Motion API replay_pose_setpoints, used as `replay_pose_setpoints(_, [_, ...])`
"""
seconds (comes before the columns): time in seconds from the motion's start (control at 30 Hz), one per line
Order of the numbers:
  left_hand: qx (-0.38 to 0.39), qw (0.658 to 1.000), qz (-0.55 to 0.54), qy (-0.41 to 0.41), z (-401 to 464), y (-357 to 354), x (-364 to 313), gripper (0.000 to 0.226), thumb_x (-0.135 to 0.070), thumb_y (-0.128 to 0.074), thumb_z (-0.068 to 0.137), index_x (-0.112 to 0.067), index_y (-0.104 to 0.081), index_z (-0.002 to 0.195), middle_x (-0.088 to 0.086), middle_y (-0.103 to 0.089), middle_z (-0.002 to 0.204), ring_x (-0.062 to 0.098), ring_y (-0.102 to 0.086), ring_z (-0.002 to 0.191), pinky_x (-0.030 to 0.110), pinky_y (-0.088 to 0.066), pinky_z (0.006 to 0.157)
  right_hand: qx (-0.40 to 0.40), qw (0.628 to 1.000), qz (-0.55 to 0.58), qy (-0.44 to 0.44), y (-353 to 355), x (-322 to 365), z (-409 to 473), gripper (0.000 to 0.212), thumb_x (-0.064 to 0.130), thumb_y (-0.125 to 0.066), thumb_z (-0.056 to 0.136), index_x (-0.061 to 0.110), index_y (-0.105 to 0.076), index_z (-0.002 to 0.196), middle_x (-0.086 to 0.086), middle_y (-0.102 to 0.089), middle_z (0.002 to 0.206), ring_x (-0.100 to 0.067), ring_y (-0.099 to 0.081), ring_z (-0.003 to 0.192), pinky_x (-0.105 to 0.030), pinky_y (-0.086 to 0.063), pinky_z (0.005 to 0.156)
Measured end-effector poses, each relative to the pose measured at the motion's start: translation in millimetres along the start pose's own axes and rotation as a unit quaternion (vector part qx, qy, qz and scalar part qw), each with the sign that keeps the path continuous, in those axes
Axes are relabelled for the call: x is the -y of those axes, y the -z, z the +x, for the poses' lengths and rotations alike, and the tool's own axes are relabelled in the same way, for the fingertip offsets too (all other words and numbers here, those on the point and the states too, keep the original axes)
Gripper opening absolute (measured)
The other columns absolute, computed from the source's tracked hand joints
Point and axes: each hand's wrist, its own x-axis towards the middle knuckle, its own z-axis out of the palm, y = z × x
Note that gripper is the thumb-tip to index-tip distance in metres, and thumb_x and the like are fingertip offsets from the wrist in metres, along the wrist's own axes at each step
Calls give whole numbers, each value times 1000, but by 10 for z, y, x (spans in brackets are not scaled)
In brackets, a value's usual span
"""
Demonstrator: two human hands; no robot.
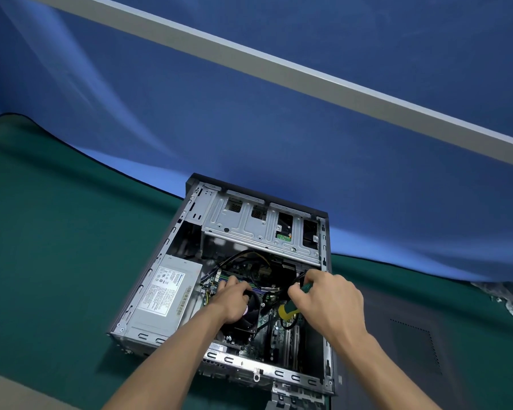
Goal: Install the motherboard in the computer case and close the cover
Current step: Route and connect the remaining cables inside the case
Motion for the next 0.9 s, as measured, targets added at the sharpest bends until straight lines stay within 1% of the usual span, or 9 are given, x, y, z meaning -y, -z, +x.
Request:
replay_pose_setpoints(0.4, [1,1000,4,0,8,1,9,33,-20,-34,100,-22,-46,131,4,-33,132,24,-25,127,42,-28,107,7,1000,8,-11,62,4,11,22,44,-50,82,27,-53,69,7,-41,42,-5,-37,44,-23,-24,42])
replay_pose_setpoints(0.53, [1,1000,8,-3,19,1,7,33,-20,-34,100,-22,-45,131,4,-33,133,24,-25,126,41,-29,107,31,999,-14,-8,120,73,0,29,43,-48,85,24,-45,64,8,-41,46,-9,-38,45,-23,-25,43])
replay_pose_setpoints(0.6, [2,1000,11,-3,29,-4,8,34,-20,-34,100,-22,-45,131,4,-32,133,24,-25,127,41,-29,107,81,996,-30,-23,185,118,32,36,45,-47,87,21,-40,61,8,-44,53,-13,-40,49,-24,-26,45])
replay_pose_setpoints(0.67, [4,1000,13,-5,41,-8,13,34,-21,-35,100,-23,-45,132,4,-32,133,24,-25,127,41,-29,107,178,983,-35,-36,316,185,109,41,50,-48,87,17,-44,63,5,-49,59,-14,-45,51,-24,-33,50])
replay_pose_setpoints(0.7, [5,1000,15,-6,40,-12,8,33,-21,-35,100,-23,-45,132,4,-32,133,24,-25,127,41,-29,107,236,971,-28,-38,387,205,144,40,52,-47,87,15,-49,70,4,-53,62,-14,-49,53,-25,-38,53])
replay_pose_setpoints(0.77, [4,1000,18,-4,36,-13,21,33,-20,-35,100,-22,-45,131,4,-32,133,24,-25,127,42,-29,107,323,945,17,-45,486,262,201,38,48,-47,89,11,-48,102,1,-58,73,-17,-57,59,-31,-50,61])
replay_pose_setpoints(0.8, [3,1000,19,-5,35,-14,22,33,-20,-35,99,-22,-45,131,5,-32,133,24,-25,126,42,-29,107,340,938,56,-48,513,288,211,38,43,-48,92,11,-41,112,-2,-60,78,-19,-60,61,-34,-54,63])
replay_pose_setpoints(0.83, [3,1000,21,-5,28,-11,21,33,-20,-35,99,-22,-45,131,5,-32,133,25,-25,127,42,-29,107,342,935,86,-44,522,317,200,35,37,-48,94,10,-38,113,-6,-62,82,-22,-63,64,-35,-56,64])
replay_pose_setpoints(0.9, [0,1000,23,-5,18,-5,18,34,-21,-35,99,-22,-45,132,5,-32,134,25,-25,127,42,-29,108,296,953,69,-6,517,392,150,25,35,-47,98,10,-45,101,-9,-64,84,-27,-67,69,-35,-57,63])
